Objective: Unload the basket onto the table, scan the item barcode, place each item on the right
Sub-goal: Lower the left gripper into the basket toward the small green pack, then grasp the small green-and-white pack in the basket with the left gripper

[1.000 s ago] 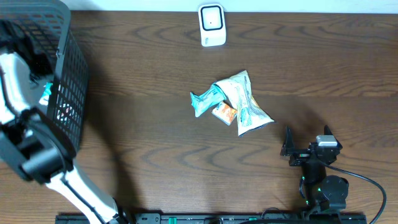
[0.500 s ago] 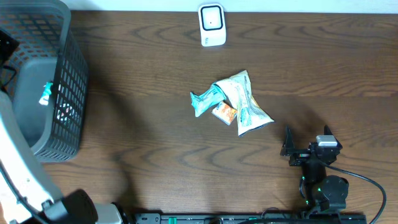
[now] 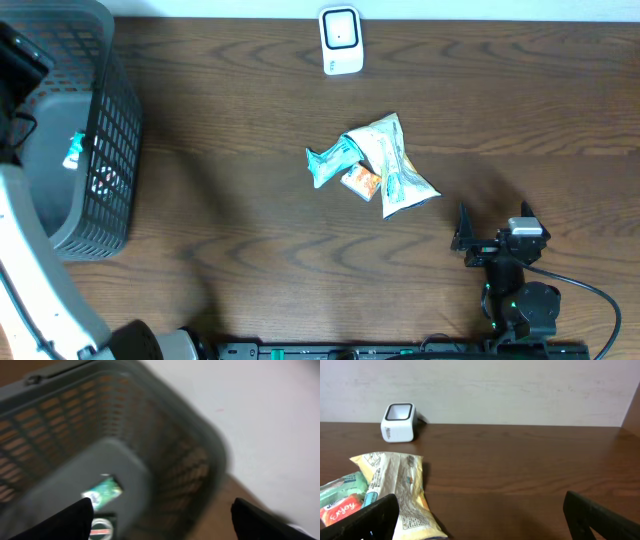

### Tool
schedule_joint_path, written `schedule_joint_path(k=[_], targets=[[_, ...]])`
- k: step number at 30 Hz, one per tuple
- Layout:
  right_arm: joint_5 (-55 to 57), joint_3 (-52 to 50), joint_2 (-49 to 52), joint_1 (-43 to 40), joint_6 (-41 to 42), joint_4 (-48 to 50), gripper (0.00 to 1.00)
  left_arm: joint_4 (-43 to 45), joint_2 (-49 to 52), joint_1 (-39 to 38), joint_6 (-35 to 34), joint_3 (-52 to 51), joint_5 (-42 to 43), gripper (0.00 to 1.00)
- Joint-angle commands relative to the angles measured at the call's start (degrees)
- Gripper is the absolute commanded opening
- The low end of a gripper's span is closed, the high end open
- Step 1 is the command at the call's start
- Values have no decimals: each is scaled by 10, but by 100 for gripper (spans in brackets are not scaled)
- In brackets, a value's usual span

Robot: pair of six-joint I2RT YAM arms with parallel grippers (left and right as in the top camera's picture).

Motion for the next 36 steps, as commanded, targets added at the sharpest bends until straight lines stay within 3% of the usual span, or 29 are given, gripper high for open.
schedule_joint_path(k=[1,3,11,15,24,36], targets=[[1,-1,-4,2,-6,-2,99,-3,55,1,41,-24,-101,89],[1,-1,-4,2,-6,-2,99,-3,87,1,57,-27,-110,89],[1,-1,-4,2,-6,-2,99,12,229,1,227,-32,-110,89],[1,-1,-4,2,-6,-2,99,25,288,1,268,-32,-110,90],[1,-1,-4,2,-6,-2,99,31,388,1,308,-32,-110,89],[1,-1,-4,2,-6,-2,99,33,432,9,332,-35,-115,83]])
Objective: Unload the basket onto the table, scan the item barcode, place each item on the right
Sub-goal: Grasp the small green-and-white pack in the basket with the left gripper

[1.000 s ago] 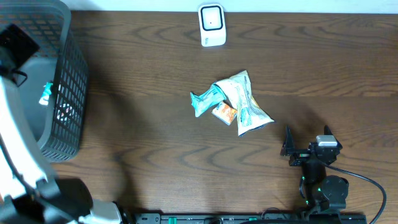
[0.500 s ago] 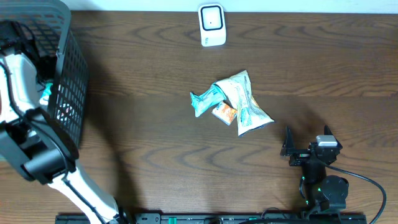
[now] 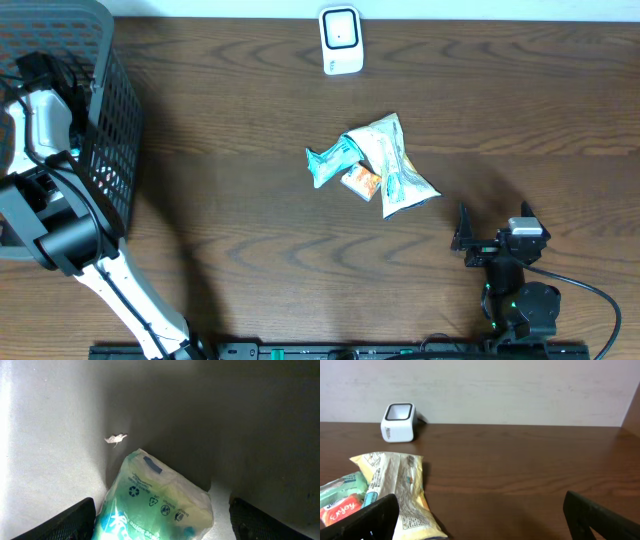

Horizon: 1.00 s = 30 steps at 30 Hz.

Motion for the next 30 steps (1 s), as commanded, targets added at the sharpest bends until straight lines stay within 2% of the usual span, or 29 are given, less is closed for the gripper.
schedule_joint_path(k=[1,3,4,5,10,14,20,25,30], targets=[[1,-1,-4,2,-6,-2,99,-1,21,10,16,-7,-9,82],[1,-1,-4,2,-6,-2,99,-2,23,14,16,-7,-9,74],[1,-1,-4,2,-6,-2,99,-3,23,17,16,-7,-9,62],[1,-1,-4,2,-6,-2,99,-3,23,20,15,-8,-9,55],[1,-1,-4,2,-6,-2,99,-7,23,36,-29,-8,-9,37],[1,-1,-4,2,-6,-2,99,-7,8,46,-97,-7,-9,24],[1,-1,-4,2,-6,-2,99,-3,-69,49,-176,-3,16,22],[1,-1,-4,2,-6,-2,99,9,-177,49,-218,9,114,21],[1,-1,-4,2,-6,-2,99,38,-303,49,-294,9,200,19]])
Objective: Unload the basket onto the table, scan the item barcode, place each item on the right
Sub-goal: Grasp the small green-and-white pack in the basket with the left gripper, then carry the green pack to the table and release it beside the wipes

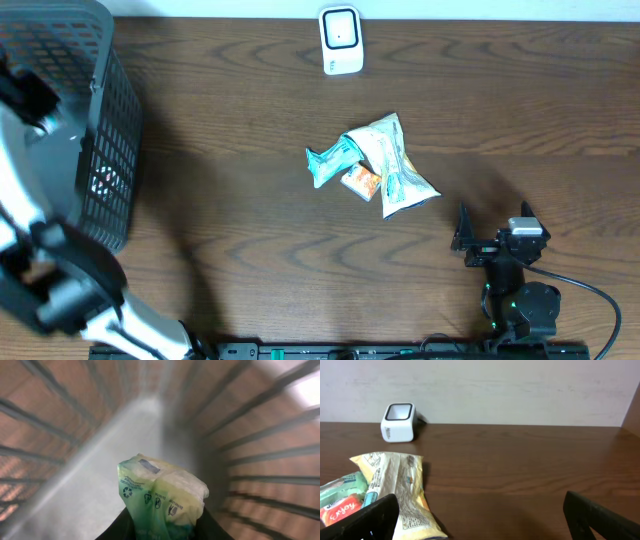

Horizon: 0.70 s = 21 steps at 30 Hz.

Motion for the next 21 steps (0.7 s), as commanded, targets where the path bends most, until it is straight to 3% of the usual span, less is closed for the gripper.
schedule_joint_path(k=[1,5,10,16,21], targets=[[1,-1,-4,2,-6,-2,99,13,-90,0,-85,10,92,19],[1,-1,-4,2,-6,-2,99,46,-176,-2,-160,10,189,19],[1,-1,-4,2,-6,-2,99,54,-242,-17,-196,10,307,19],[1,-1,-4,2,-6,-2,99,5,-256,-125,-194,8,310,19],[1,-1,-4,2,-6,-2,99,-25,-226,-249,-135,-11,304,19]])
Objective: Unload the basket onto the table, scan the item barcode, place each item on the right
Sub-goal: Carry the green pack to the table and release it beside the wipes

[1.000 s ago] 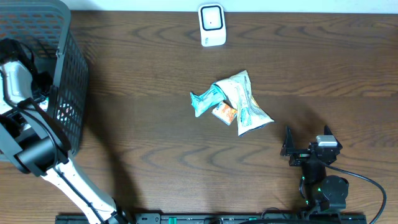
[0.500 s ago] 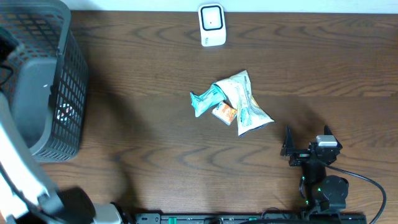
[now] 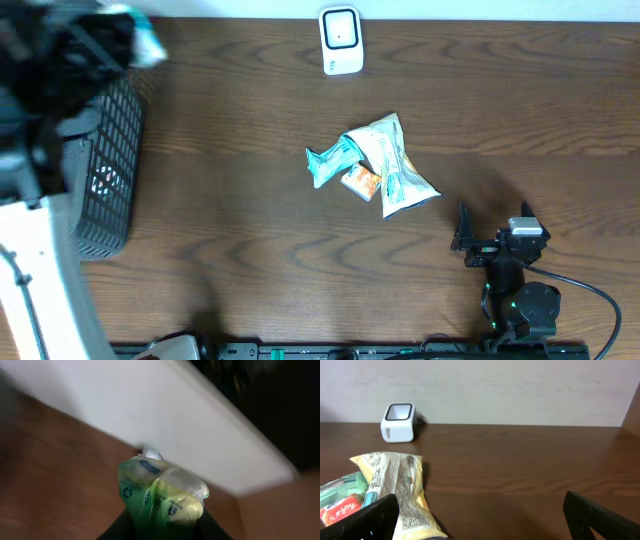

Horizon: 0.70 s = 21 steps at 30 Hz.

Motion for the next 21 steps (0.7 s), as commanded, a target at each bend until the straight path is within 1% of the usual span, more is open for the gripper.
schedule_joint_path(k=[1,5,9,12,19,20,21], targets=[[1,-1,-4,2,-6,-2,99,-12,32,-77,44,-17,5,19],[1,-1,-4,2,-6,-2,99,-30,83,-155,45,-20,-31,19],[1,-1,-4,2,-6,-2,99,-32,147,-217,84,-20,-32,19],[1,-1,-4,2,-6,-2,99,-34,193,-245,101,-20,-45,19],[1,-1,-4,2,-6,-2,99,-45,287,-284,139,-20,-157,20],[1,-1,-4,2,-6,-2,99,-45,299,-287,139,-20,-166,20],[1,-1,-4,2,-6,-2,99,-45,307,-289,139,-20,-167,23]])
